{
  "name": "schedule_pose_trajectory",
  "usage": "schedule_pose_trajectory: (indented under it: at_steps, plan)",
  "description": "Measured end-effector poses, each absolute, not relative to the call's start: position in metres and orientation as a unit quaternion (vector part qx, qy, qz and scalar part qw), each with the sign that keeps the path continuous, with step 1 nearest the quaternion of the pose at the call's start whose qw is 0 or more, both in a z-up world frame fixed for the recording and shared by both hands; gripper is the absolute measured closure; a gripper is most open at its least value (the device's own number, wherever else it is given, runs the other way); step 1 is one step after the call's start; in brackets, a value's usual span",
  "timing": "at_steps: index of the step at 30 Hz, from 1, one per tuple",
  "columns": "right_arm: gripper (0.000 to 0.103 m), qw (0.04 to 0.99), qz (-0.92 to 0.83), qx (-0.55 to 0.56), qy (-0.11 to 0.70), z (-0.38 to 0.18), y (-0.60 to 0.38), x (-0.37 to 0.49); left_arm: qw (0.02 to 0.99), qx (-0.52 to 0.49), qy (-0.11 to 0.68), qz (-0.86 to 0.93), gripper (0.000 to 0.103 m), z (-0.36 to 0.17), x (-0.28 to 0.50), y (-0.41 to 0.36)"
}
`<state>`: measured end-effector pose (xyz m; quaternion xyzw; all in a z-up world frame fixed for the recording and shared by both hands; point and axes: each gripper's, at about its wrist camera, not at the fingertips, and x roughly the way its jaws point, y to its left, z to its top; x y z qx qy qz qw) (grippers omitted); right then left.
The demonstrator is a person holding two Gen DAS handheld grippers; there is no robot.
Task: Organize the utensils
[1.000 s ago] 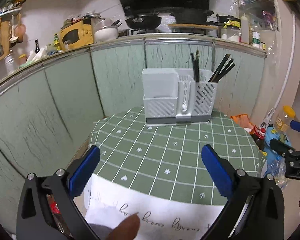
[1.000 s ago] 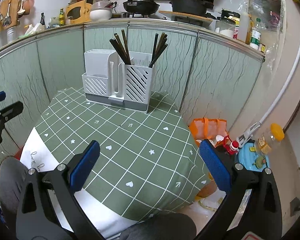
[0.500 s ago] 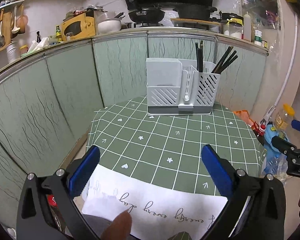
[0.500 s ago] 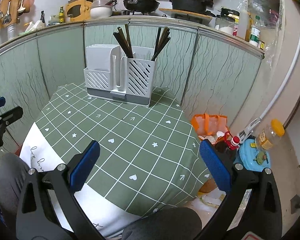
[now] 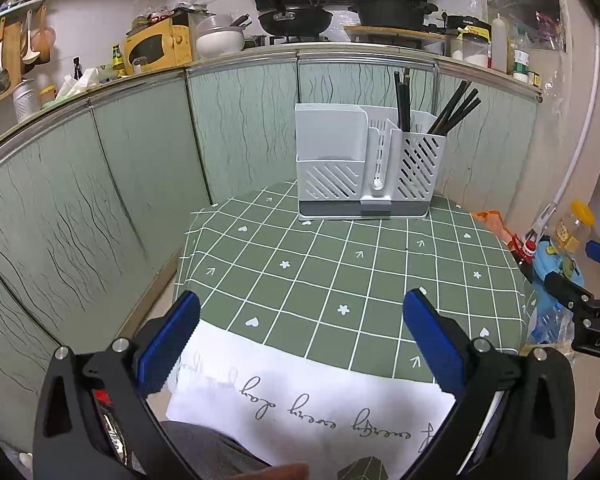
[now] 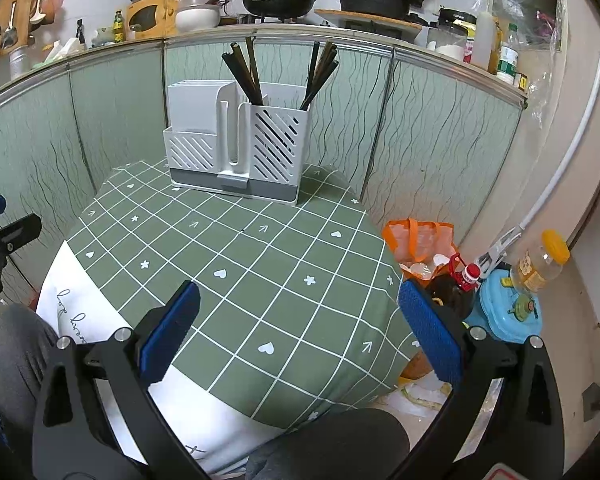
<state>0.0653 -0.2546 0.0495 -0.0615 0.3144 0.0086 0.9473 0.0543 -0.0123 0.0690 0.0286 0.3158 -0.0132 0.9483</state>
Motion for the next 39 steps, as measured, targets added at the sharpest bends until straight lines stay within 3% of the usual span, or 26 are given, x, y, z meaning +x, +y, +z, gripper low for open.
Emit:
schedule_pose_trajectory:
  at_steps: [39]
  plan:
    - [0.007, 0.946, -0.002, -0.054, 0.320, 0.048, -0.261, 0.065, 0.946, 0.054, 0.320, -0.017, 0.004, 0.065, 0.052, -0.026]
